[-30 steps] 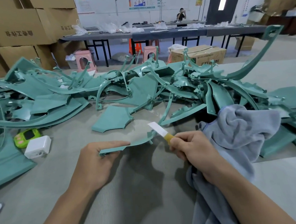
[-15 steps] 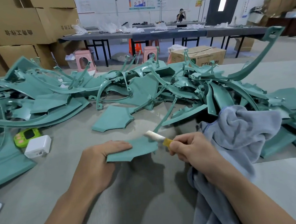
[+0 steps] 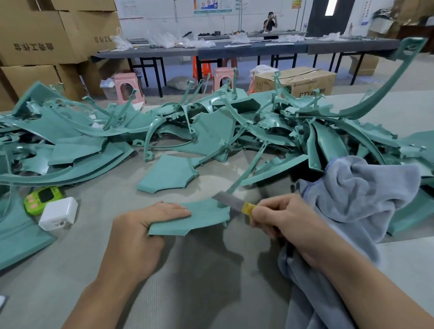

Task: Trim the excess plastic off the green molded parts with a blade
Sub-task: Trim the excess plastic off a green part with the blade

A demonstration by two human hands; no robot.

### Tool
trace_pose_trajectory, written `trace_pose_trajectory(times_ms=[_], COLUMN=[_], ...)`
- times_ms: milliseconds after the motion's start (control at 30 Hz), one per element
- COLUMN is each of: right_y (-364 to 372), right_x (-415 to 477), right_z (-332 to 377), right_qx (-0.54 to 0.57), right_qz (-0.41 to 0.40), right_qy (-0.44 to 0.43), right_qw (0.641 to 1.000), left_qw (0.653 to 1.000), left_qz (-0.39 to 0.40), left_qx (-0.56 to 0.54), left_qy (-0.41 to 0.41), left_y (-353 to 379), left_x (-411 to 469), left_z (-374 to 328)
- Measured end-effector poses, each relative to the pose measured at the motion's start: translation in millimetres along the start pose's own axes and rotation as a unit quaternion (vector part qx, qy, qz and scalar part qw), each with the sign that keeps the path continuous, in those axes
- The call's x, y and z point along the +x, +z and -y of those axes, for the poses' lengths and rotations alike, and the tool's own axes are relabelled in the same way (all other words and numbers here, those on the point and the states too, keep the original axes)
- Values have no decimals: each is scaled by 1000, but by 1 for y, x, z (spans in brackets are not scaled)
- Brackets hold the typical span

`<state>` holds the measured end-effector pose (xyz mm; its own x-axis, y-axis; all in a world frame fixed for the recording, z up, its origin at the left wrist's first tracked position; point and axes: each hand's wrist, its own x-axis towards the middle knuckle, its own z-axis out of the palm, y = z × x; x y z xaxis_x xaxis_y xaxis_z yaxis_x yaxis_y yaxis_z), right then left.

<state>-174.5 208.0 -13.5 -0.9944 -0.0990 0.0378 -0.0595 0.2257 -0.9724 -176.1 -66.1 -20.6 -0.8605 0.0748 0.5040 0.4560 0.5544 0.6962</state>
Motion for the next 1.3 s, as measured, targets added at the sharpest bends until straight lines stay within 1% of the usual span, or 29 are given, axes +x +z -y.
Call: trace_pose_trajectory(times_ms=[67,100,133,200,233,300,367,433,467,533,600,700,767,833,867,933,1000,1100,1167,1233,1267,1300], right_y=[2,1,0,1,2,5,6,7,7,8,10,12,12,12,13,14,15,17,18,18,18,17], right_x=[2,2,1,-3,-4,-3,-3,-2,-3,-5,-6,-6,-6,-7,-7,-7,-8,-11,-12,-12,-12,-11], right_z=[-2,-2,-1,2,2,1,2,2,2,1,-1,-1,-1,0,1,3,5,9,9,10,10,10], right_qx=[-14,-5,11,28,7,-69,-73,-55,-49,-41,-49,-57,-54,-43,-31,12,66,82,80,94,102,110], right_qz=[-82,-100,-90,-41,-43,-96,-120,-121,-123,-127,-127,-124,-122,-119,-117,-114,-101,-72,-73,-87,-95,-102], right_qy=[10,9,7,6,11,21,17,8,3,-10,-20,-27,-31,-33,-37,-53,-67,-71,-66,-59,-57,-57], right_qw=[997,995,996,999,999,993,990,991,991,991,990,990,991,991,992,992,990,991,992,990,989,987], left_qw=[1000,999,999,997,995,986,968,938,926,913,896,848,833,835,845,883,919,946,949,939,933,928], left_qz=[-1,-3,-3,-5,-11,-33,-41,-41,-40,-46,-81,-164,-207,-241,-259,-285,-286,-272,-298,-332,-330,-307], left_qx=[-9,-16,-26,-47,-63,-105,-191,-288,-317,-340,-365,-425,-436,-421,-395,-298,-213,-167,-101,-11,53,124], left_qy=[-28,-36,-43,-59,-77,-128,-158,-187,-200,-220,-240,-272,-271,-260,-252,-225,-165,-62,3,85,134,172], left_y=[-2,-3,-4,-5,-4,-2,0,1,1,0,-1,-4,-8,-13,-15,-16,-16,-15,-17,-21,-22,-21], left_x=[2,2,3,3,3,6,8,8,8,9,12,16,18,18,17,15,10,2,-2,-5,-6,-6], left_z=[-1,0,0,4,6,8,5,1,-2,-7,-7,-9,-9,-10,-11,-16,-24,-34,-35,-28,-21,-15])
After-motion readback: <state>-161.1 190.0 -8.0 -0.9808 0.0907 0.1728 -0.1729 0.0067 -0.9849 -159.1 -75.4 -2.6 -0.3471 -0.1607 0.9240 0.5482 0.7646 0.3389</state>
